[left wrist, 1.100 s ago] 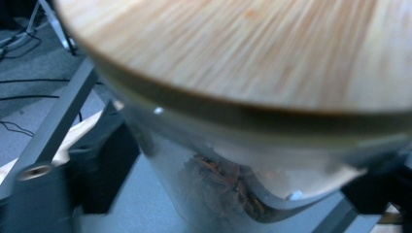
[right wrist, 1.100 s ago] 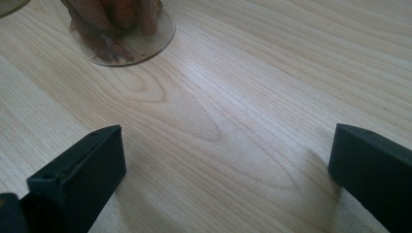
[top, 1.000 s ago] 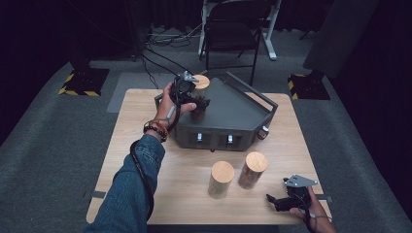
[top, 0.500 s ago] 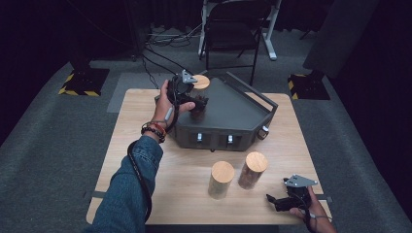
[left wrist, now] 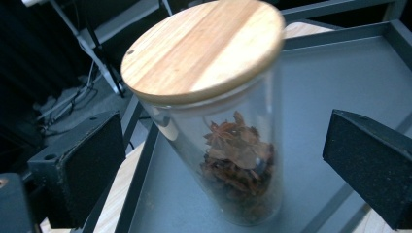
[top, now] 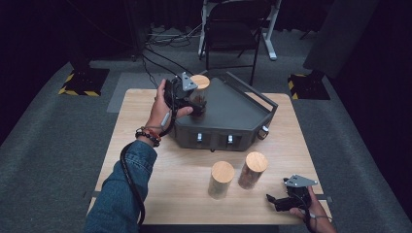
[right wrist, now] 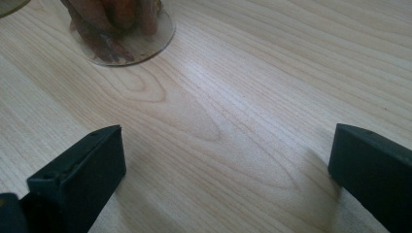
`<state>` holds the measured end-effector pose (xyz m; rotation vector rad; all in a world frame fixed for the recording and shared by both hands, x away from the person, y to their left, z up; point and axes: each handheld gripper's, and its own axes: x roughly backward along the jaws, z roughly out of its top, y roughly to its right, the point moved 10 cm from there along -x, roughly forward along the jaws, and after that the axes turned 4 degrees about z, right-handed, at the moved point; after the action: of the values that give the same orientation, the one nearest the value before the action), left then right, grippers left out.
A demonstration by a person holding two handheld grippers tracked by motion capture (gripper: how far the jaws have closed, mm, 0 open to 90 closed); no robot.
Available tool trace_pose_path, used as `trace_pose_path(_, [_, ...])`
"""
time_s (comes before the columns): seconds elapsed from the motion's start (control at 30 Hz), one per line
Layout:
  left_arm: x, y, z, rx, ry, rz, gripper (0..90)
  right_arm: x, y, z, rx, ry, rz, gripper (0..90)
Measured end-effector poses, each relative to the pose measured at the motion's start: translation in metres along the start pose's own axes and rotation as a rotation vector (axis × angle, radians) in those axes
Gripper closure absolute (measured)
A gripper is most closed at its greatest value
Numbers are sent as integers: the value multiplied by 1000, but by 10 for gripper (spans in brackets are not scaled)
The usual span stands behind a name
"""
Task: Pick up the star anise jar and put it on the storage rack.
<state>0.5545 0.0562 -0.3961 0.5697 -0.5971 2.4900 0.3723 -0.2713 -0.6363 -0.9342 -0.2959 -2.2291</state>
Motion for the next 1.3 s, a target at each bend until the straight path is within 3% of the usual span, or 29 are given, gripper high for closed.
trace_pose_path(0.23, [9, 7, -10, -38, 9, 4, 13, 0, 0, 0, 0, 0, 0, 0])
trace_pose_path(0.6, [23, 20, -25, -65, 34, -16, 13, 0, 0, 0, 0, 0, 0, 0])
trace_pose_path(0.97, [35, 28, -53, -95, 41, -15, 13, 0, 0, 0, 0, 0, 0, 0])
trace_pose_path(1.3, [41, 39, -84, -110, 12, -33, 13, 0, 0, 0, 0, 0, 0, 0])
